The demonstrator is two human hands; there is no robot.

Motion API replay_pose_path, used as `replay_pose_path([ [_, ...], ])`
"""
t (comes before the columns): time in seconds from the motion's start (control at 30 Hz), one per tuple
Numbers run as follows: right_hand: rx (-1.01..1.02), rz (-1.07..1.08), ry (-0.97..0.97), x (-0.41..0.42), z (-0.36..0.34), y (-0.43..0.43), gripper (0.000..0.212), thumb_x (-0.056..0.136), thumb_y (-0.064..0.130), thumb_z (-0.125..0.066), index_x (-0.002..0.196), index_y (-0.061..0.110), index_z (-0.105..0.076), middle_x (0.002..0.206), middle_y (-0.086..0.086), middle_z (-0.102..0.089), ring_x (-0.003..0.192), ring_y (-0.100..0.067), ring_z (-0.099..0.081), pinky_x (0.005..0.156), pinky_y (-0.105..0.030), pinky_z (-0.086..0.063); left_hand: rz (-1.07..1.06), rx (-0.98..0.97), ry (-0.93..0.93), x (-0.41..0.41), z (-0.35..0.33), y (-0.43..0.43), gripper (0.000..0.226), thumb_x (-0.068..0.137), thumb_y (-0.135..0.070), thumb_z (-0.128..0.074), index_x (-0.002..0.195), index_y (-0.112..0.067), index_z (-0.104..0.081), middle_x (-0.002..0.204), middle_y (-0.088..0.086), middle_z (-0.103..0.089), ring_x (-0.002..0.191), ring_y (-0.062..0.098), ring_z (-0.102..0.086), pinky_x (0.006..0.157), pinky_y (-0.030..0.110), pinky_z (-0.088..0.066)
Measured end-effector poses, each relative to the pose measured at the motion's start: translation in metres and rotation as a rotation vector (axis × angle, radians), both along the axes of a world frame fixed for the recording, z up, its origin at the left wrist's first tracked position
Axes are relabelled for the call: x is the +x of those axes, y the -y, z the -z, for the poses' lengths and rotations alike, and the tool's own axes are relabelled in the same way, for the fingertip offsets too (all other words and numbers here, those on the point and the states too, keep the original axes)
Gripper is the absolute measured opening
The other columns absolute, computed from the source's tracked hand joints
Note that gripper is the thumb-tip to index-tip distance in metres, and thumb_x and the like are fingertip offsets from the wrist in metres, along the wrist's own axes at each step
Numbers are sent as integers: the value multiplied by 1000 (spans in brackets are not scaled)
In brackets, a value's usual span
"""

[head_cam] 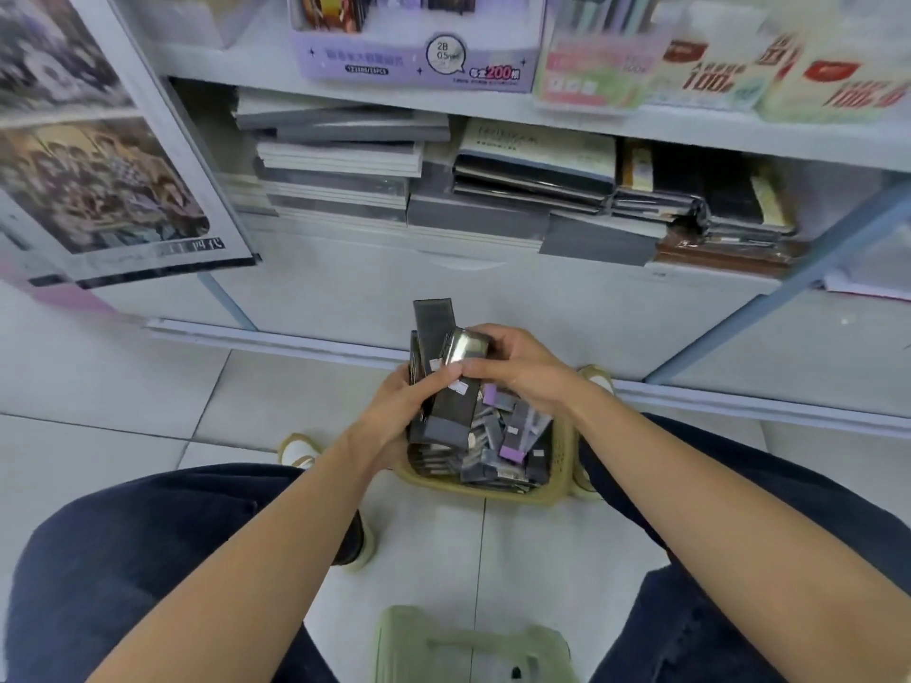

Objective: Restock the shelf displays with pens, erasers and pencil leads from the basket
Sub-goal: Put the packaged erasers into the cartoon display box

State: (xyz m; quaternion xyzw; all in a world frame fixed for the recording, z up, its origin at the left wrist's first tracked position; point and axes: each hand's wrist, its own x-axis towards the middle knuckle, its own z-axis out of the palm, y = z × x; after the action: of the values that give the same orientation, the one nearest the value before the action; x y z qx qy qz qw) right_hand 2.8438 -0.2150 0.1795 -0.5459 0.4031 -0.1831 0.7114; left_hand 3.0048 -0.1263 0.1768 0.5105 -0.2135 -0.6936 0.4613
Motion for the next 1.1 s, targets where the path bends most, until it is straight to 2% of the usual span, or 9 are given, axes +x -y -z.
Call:
replay_pose_path([
  [0.07, -71, 87, -14, -1, -17, -3, 53, 80, 3, -75, 128, 9, -54, 107, -13, -64, 93, -16, -66, 78, -25, -56, 23, -20, -22, -1, -16, -2, 42, 76, -23, -76, 115, -9, -66, 108, 17, -72, 89, 26, -72, 65, 30, -57],
  [0.2, -156, 142, 40, 1, -51, -8, 39, 80, 1, -73, 116, 3, -58, 101, -11, -66, 89, -19, -65, 79, -30, -57, -7, -66, 25, -4, -47, -5, 51, 71, -29, -78, 117, -11, -64, 109, 14, -72, 90, 23, -71, 65, 31, -57],
  [0.4, -251, 127, 115, 0, -95, -15, 38, 84, 1, -69, 120, 5, -58, 101, -12, -65, 87, -18, -65, 73, -24, -55, -117, -179, 72, -9, -88, -9, 46, 73, -32, -73, 115, -14, -64, 103, 7, -74, 84, 17, -72, 63, 28, -57],
  [0.57, -336, 252, 80, -4, -124, -13, 33, 88, 10, -69, 117, 12, -56, 87, -6, -64, 64, -11, -55, 53, -19, -44, -116, -191, 147, -8, -114, -12, 38, 77, -31, -73, 109, -16, -62, 95, 6, -74, 74, 15, -71, 56, 27, -55],
  [0.67, -338, 303, 103, -9, -137, -11, 38, 89, 9, -68, 123, 8, -50, 83, -4, -63, 54, -8, -49, 47, -20, -39, -82, -190, 176, -8, -123, -13, 33, 82, -23, -72, 112, -15, -61, 99, 6, -73, 78, 16, -70, 62, 29, -56],
  [0.8, -424, 242, 106, -11, -149, -18, 41, 91, 11, -65, 126, 19, -46, 77, 5, -67, 60, -9, -51, 54, -23, -42, -71, -215, 203, -10, -135, -13, 35, 79, -16, -75, 112, -14, -62, 104, 10, -73, 84, 22, -69, 68, 33, -59],
  [0.93, -402, 152, 134, -16, -154, -25, 50, 93, 11, -62, 135, 26, -39, 100, -11, -71, 86, -21, -66, 81, -33, -52, -135, -235, 212, -9, -145, -10, 39, 76, -14, -78, 111, -13, -62, 100, 11, -73, 81, 23, -70, 65, 34, -58],
  [1.03, -347, 173, 206, -13, -155, -30, 62, 90, 6, -64, 137, 24, -27, 107, -15, -70, 90, -23, -69, 79, -32, -56, -198, -242, 226, -8, -150, -9, 37, 76, -11, -79, 107, -13, -61, 96, 10, -73, 78, 21, -71, 62, 34, -58],
  [1.1, -321, 224, 223, -9, -157, -32, 57, 89, 5, -65, 130, 18, -27, 110, -18, -68, 86, -22, -68, 77, -33, -57, -245, -252, 238, -8, -153, -9, 42, 74, -11, -81, 110, -12, -60, 95, 8, -74, 75, 19, -72, 57, 32, -57],
])
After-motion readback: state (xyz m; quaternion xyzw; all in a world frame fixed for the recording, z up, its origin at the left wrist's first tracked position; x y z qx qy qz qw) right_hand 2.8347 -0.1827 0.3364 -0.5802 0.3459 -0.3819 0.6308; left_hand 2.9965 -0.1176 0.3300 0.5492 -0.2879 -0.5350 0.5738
